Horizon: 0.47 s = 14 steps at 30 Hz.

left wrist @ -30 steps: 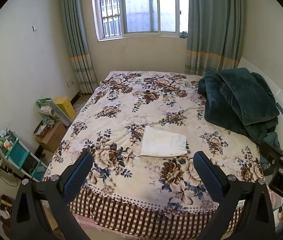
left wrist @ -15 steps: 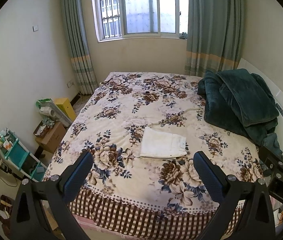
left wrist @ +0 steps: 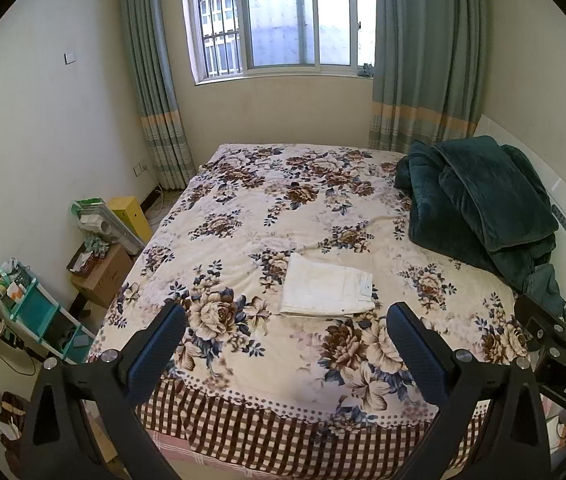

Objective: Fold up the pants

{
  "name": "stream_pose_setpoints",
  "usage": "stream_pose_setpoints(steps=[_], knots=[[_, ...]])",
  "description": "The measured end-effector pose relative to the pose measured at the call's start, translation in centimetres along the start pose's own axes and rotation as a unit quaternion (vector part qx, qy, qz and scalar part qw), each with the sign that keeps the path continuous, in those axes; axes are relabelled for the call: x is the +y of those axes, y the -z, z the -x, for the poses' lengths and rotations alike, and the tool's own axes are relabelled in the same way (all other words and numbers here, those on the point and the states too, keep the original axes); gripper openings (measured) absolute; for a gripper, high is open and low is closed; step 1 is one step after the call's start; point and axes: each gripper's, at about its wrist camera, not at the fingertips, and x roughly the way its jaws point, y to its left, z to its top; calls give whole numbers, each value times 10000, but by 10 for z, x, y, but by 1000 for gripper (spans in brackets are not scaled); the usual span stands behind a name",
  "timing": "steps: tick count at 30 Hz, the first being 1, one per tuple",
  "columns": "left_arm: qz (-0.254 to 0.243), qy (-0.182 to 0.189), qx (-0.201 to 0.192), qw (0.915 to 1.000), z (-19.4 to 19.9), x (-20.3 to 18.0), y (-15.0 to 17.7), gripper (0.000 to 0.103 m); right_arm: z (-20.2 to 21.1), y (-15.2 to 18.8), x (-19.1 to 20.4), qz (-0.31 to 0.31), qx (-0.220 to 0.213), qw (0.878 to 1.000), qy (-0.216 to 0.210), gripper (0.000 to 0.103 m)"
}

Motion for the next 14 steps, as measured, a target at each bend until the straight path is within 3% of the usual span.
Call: stream_pose_setpoints(steps=[14], knots=[[-19, 11, -108, 9999, 2, 1, 1, 103, -5, 2, 11, 28, 87, 9999, -67, 103]])
